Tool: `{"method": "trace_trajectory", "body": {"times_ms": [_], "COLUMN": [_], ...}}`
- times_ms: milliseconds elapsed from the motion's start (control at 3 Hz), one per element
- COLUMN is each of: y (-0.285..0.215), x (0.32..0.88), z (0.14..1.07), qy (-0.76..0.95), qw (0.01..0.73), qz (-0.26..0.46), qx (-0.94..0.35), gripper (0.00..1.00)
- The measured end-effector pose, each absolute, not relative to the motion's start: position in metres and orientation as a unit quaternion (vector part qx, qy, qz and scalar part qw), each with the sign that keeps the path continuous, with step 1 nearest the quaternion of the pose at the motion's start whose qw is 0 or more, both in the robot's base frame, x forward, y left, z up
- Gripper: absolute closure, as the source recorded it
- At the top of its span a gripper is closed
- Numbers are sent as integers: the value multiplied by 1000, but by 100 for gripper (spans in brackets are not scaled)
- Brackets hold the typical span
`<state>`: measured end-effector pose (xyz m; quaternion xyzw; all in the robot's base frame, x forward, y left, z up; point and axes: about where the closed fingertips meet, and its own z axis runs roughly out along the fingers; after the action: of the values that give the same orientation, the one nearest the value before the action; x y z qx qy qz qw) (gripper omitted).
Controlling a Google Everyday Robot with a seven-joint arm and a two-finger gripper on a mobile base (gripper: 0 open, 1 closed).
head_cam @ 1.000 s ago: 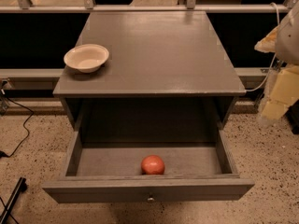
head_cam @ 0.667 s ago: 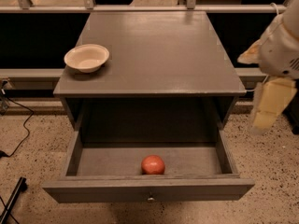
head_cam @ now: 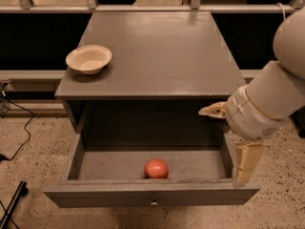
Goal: Pick apple from top drawer and place on counter
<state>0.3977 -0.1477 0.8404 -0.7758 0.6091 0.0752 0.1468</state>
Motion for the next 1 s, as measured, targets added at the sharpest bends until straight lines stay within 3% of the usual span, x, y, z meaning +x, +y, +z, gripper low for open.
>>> {"method": "trace_trajectory", "body": {"times_ms": [333, 1000], "y": [-150, -91], "x": [397, 406], "z": [840, 764], "qy": [578, 379], "qw": [149, 60], "qz": [70, 76], "qx": [-799, -920], "gripper": [0, 0]}}
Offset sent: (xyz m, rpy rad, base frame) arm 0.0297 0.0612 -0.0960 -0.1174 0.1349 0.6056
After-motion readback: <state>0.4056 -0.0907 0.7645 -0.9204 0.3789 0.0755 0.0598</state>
